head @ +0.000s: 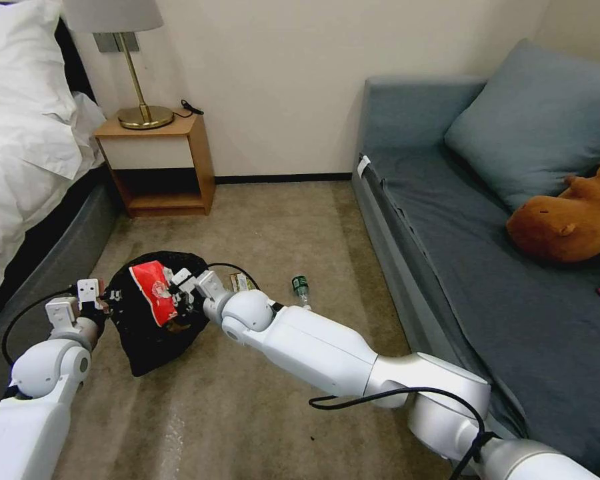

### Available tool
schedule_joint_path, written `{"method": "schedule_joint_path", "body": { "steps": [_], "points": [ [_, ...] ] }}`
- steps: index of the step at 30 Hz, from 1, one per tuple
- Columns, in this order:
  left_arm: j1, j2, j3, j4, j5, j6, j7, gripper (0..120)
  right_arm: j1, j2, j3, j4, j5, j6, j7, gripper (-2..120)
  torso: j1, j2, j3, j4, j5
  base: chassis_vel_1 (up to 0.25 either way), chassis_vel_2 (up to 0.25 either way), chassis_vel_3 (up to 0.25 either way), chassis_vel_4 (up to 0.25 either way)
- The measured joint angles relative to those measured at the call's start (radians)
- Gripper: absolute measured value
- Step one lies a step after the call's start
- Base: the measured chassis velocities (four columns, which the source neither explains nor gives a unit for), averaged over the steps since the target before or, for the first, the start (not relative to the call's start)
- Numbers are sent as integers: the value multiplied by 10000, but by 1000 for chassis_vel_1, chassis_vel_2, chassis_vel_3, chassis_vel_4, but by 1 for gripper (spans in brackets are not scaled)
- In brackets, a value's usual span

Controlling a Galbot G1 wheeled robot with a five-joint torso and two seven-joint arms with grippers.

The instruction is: Pick up the trash bin, then pick up the garbage on the floor and place it into the trash bin.

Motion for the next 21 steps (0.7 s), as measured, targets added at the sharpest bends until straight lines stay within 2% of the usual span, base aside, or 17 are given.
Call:
{"method": "schedule_joint_path", "body": {
  "steps": [2,5,8,11,12,14,15,18,19,21],
  "points": [
    [0,-5,0,17,11,-5,6,4,-20,-3,-1,-3,-14,0,20,17,0,0,0,0,0,0,0,0,0],
    [-4,-21,1,44,49,-10,11,4,-55,-11,-1,-7,-98,0,60,37,0,0,0,0,0,0,0,0,0],
    [-7,-21,-5,72,79,-22,18,4,-55,-12,6,-7,-125,2,63,42,0,0,0,0,0,0,0,0,0],
    [-32,24,-95,264,235,-108,43,4,-28,-16,131,-6,-169,14,141,57,0,1,0,0,0,0,0,0,0],
    [-32,24,-95,264,235,-108,43,4,-28,-16,131,-6,-169,14,141,57,0,1,0,0,0,0,0,0,0],
    [-75,110,-189,475,334,-193,51,4,1,-17,218,-44,-243,19,181,65,-1,0,0,1,0,0,0,0,0],
    [-75,110,-189,475,334,-193,51,4,1,-17,218,-44,-243,19,181,65,-1,0,0,1,0,0,0,0,0],
    [-167,301,-400,796,349,-270,54,4,2,-19,465,-346,-494,111,275,82,0,0,0,1,0,0,0,0,0],
    [-167,301,-400,796,349,-270,54,4,2,-19,465,-346,-494,111,275,82,0,0,0,1,0,0,0,0,0],
    [-219,481,-522,983,302,-313,47,4,2,-20,716,-810,-739,272,445,93,0,1,0,0,0,0,0,0,0]
  ]
}}
